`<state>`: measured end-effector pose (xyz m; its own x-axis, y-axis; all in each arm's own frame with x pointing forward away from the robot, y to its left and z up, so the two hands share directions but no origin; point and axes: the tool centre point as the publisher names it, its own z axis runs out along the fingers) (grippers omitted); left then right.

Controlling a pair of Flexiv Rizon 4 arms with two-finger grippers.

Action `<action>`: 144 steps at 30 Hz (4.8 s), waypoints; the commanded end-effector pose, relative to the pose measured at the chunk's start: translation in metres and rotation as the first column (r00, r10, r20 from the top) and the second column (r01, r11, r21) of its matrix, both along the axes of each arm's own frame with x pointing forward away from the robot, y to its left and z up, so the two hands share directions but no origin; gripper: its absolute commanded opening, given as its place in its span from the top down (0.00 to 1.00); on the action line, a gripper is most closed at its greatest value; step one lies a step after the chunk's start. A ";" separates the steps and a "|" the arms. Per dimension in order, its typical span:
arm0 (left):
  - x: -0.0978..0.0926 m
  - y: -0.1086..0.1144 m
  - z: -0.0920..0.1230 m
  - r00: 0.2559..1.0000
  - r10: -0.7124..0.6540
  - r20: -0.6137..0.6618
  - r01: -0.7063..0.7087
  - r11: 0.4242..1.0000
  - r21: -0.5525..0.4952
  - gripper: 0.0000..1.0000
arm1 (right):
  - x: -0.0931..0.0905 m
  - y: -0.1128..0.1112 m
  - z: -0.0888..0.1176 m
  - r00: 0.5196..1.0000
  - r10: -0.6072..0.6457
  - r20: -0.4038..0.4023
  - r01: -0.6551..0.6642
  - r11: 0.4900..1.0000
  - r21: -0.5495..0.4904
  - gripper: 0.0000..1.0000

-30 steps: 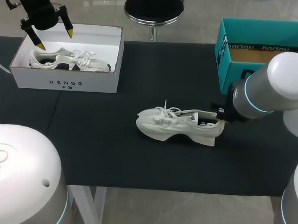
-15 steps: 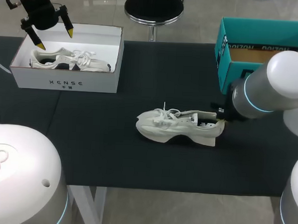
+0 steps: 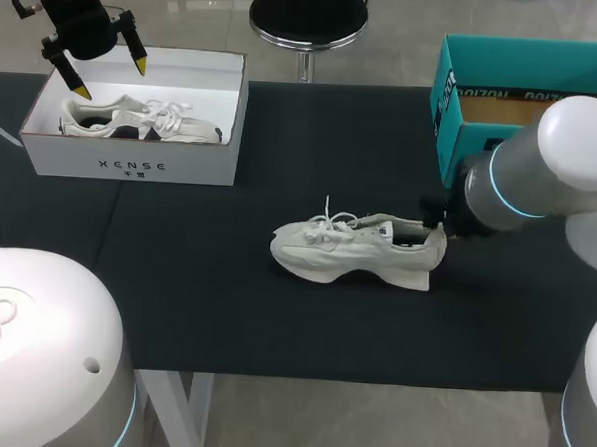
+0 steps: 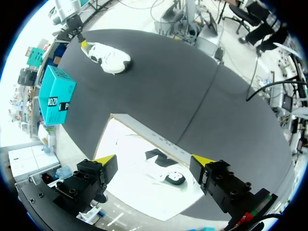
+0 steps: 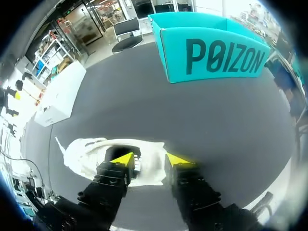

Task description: Take the shoe out of the shoebox, open the shoe tongue, remove and reinsert the insole, then place the shoe into the shoebox

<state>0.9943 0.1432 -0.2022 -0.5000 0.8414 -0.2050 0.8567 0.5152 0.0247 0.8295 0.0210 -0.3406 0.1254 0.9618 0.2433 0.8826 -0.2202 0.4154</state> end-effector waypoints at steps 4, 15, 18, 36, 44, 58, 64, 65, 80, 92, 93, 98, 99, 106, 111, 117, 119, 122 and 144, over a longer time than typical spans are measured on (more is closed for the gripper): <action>-0.001 0.000 0.000 1.000 0.000 0.002 0.000 1.000 0.003 0.00 | -0.010 -0.014 0.030 0.996 -0.010 0.087 0.003 0.997 0.083 0.00; -0.001 0.000 0.000 1.000 0.000 0.002 0.000 1.000 0.003 0.00 | -0.005 -0.019 0.064 0.697 0.715 -0.050 -0.565 0.591 0.576 0.00; -0.001 0.000 0.000 1.000 0.000 0.002 0.000 1.000 0.003 0.00 | -0.023 -0.013 0.073 0.502 0.865 -0.002 -0.602 0.352 0.717 0.00; -0.001 0.000 0.000 1.000 0.000 0.002 0.000 1.000 0.003 0.00 | -0.026 -0.045 0.086 0.558 0.823 -0.106 -0.587 0.481 0.651 0.00; -0.001 0.000 0.000 1.000 0.000 0.002 0.000 1.000 0.003 0.00 | -0.026 -0.045 0.086 0.558 0.823 -0.106 -0.587 0.481 0.651 0.00; -0.001 0.000 0.000 1.000 0.000 0.002 0.000 1.000 0.003 0.00 | -0.068 -0.117 0.102 0.503 0.864 0.024 -0.800 0.455 0.391 0.00; -0.001 0.000 0.000 1.000 0.000 0.002 0.000 1.000 0.003 0.00 | -0.085 -0.138 0.076 0.400 0.888 0.226 -0.909 0.353 0.224 0.00; -0.001 0.000 0.000 1.000 0.000 0.002 0.000 1.000 0.003 0.00 | -0.088 -0.140 0.074 0.375 0.895 0.242 -0.923 0.337 0.184 0.00; -0.001 0.000 0.000 1.000 0.000 0.002 0.000 1.000 0.003 0.00 | -0.090 -0.159 0.066 0.206 0.947 0.245 -0.977 0.211 0.006 0.00; -0.001 0.000 0.000 1.000 0.000 0.002 0.000 1.000 0.003 0.00 | -0.090 -0.159 0.066 0.206 0.947 0.245 -0.977 0.211 0.006 0.00; -0.001 0.000 0.000 1.000 0.000 0.002 0.000 1.000 0.003 0.00 | -0.090 -0.159 0.066 0.206 0.947 0.245 -0.977 0.211 0.006 0.00; -0.001 0.000 0.000 1.000 0.000 0.002 0.000 1.000 0.003 0.00 | -0.081 -0.145 0.066 0.076 0.925 0.373 -0.994 0.099 -0.043 0.00; -0.001 0.000 0.000 1.000 0.000 0.002 0.000 1.000 0.003 0.00 | -0.077 -0.138 0.064 0.016 0.916 0.400 -0.996 0.048 -0.071 0.00; -0.001 0.000 0.000 1.000 0.000 0.002 0.000 1.000 0.003 0.00 | -0.069 -0.102 0.054 -0.303 0.777 0.552 -0.930 -0.115 -0.349 0.00; -0.001 0.000 0.000 1.000 0.000 0.002 0.000 1.000 0.003 0.00 | -0.070 -0.090 0.051 -0.355 0.755 0.551 -0.882 -0.076 -0.465 0.00; -0.001 0.000 0.000 1.000 0.000 0.002 0.000 1.000 0.003 0.00 | -0.075 -0.090 0.045 -0.283 0.769 0.574 -0.874 0.040 -0.484 0.00; -0.001 0.000 0.000 1.000 0.000 0.002 0.000 1.000 0.003 0.00 | -0.075 -0.091 0.040 -0.220 0.781 0.585 -0.890 0.084 -0.448 0.00; -0.001 0.000 0.000 1.000 0.000 0.002 0.000 1.000 0.003 0.00 | -0.075 -0.093 0.033 -0.119 0.799 0.589 -0.913 0.145 -0.381 0.00; -0.001 0.000 0.000 1.000 0.000 0.002 0.000 1.000 0.003 0.00 | -0.054 -0.105 -0.020 0.165 0.798 0.579 -0.925 0.329 -0.190 0.00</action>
<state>0.9942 0.1432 -0.2022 -0.5000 0.8414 -0.2050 0.8567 0.5152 0.0247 0.7661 -0.0821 -0.3523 -0.9479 0.3093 0.0760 0.2098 0.4269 0.8797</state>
